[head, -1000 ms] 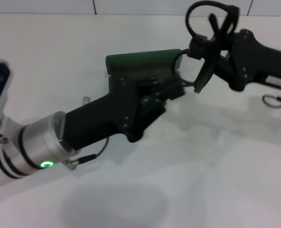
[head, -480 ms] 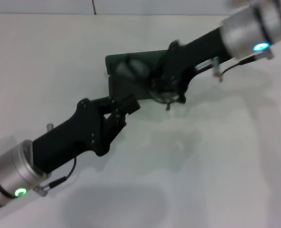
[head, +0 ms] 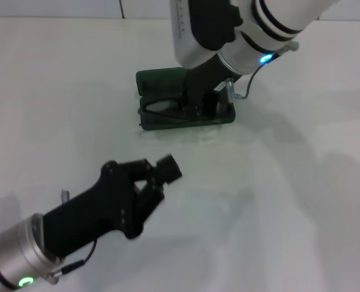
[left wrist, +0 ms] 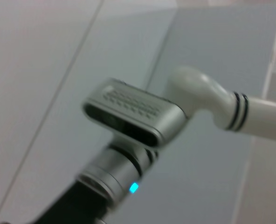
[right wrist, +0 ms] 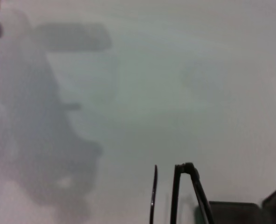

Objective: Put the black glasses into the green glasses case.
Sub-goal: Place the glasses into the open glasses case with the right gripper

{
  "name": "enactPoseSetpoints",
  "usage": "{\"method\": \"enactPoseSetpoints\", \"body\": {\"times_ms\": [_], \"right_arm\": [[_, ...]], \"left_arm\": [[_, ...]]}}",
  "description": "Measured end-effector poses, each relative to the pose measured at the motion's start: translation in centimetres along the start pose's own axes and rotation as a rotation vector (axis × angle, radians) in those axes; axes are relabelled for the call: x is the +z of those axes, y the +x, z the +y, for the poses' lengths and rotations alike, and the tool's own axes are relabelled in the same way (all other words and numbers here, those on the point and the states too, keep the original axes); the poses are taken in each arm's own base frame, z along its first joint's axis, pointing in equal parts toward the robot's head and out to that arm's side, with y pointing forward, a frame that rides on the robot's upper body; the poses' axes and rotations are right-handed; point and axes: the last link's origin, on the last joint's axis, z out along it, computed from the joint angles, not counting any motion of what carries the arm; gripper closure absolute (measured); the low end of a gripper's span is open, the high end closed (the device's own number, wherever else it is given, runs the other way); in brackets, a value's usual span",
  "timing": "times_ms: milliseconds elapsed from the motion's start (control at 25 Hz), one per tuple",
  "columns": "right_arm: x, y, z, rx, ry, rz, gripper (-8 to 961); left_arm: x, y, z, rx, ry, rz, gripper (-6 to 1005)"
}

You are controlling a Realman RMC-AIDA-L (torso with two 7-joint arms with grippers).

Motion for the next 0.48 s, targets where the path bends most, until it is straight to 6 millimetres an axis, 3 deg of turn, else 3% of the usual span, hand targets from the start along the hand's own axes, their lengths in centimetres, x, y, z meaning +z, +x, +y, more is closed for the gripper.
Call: {"method": "enactPoseSetpoints", "body": {"times_ms": [240,480], "right_arm": [[1.1,-0.2,-0.1,-0.076,0.070,0.028,828],[2.3,-0.4,0.2,-0.100,0.115,0.017,826]], "left_arm": [[-0.3,-0.2,1.6,0.041,-0.185,-0.080,918],[0.1,-0.1,1.4,0.046,-0.212,-0.098,918]]}}
